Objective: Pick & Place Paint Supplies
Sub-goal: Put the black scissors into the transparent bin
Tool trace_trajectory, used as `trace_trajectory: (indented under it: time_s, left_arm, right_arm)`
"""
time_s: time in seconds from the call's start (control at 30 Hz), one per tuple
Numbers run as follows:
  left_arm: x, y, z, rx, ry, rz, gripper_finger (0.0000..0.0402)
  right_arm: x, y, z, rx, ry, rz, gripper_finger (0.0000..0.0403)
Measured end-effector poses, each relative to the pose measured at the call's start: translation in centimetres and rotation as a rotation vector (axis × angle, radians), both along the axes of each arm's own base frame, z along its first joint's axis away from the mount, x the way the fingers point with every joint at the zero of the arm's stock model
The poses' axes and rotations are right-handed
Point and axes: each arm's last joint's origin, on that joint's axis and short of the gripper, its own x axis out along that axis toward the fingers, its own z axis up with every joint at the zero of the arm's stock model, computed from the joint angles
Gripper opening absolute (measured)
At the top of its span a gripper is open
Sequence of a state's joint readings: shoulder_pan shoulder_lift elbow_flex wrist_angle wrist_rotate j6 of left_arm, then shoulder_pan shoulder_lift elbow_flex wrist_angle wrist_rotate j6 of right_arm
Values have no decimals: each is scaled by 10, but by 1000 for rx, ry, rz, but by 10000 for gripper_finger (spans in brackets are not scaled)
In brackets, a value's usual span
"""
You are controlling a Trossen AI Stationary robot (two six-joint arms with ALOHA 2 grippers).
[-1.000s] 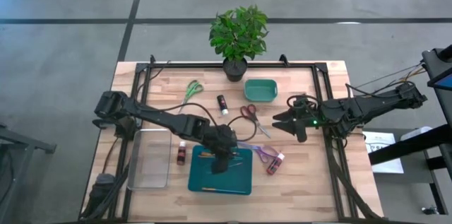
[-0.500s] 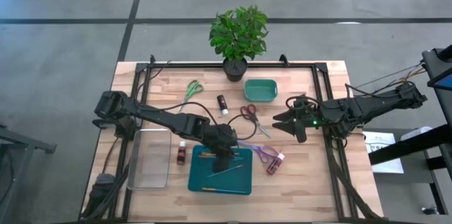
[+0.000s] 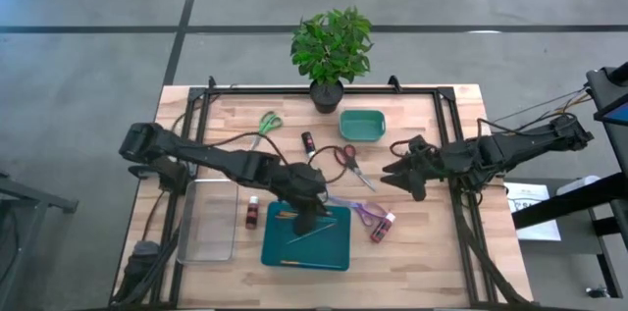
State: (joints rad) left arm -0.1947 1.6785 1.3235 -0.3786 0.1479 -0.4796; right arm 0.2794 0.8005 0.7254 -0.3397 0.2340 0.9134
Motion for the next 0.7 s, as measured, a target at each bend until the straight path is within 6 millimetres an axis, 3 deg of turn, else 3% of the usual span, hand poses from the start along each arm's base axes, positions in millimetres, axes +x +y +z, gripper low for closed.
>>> trace_trajectory:
  time_s: [0.2,0.3,0.5,0.7]
  left_arm:
    - [-16,6,28,38,-81,66,85]
    - [-23,9,40,62,-120,107,85]
    - [-30,17,51,91,-154,164,85]
    - [-31,21,53,124,-165,164,85]
  right_arm:
    - [-16,-5,-30,49,355,-101,238]
    - [-17,-6,-38,49,448,-136,238]
    - [5,-15,-58,60,574,-232,238]
    - [42,-32,-91,132,731,-202,238]
